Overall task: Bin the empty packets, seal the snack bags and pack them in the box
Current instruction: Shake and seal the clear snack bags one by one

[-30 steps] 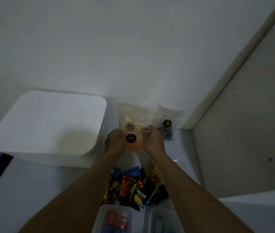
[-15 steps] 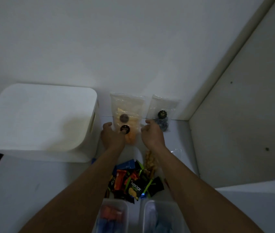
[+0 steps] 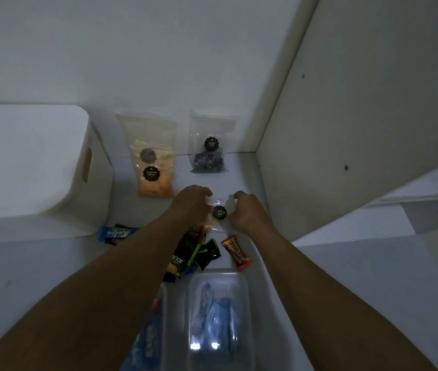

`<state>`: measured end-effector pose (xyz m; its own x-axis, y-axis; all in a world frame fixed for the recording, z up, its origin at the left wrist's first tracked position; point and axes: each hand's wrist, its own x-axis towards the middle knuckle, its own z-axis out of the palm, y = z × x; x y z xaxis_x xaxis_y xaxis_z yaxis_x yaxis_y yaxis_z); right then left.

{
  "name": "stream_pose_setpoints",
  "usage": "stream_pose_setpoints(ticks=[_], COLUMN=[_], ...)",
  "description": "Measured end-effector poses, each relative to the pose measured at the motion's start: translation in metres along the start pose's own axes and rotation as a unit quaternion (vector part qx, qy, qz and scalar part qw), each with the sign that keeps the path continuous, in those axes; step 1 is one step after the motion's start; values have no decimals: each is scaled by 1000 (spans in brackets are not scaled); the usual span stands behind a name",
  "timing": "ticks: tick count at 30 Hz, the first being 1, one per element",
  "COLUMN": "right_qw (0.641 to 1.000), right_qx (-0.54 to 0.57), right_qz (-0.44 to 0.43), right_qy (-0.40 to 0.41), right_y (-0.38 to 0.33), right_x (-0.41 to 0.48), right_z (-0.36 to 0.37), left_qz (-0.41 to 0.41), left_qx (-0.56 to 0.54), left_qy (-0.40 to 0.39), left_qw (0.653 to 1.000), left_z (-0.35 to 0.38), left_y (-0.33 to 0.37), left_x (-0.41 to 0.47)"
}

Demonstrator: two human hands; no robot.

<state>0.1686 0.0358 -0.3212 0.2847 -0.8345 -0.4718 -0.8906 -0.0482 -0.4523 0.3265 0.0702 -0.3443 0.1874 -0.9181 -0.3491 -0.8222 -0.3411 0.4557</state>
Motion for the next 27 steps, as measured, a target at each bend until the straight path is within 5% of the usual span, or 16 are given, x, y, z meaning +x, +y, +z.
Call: stream_pose_setpoints(ticks=[8, 20, 27], right_qw=[998, 938, 918], right_qx=[37, 325, 383], right_qz=[26, 84, -1], right_qy=[35, 87, 103], right_y=[18, -1, -41], right_x=[0, -16, -66], right_z=[12, -15, -58], left_qz=[13, -24, -38], left_qx=[27, -188, -309], left_qy=[36, 74, 57], left_qw=[999, 979, 949], left_z=[9, -25, -72], left_y=[4, 10, 17], left_x=[9, -17, -71])
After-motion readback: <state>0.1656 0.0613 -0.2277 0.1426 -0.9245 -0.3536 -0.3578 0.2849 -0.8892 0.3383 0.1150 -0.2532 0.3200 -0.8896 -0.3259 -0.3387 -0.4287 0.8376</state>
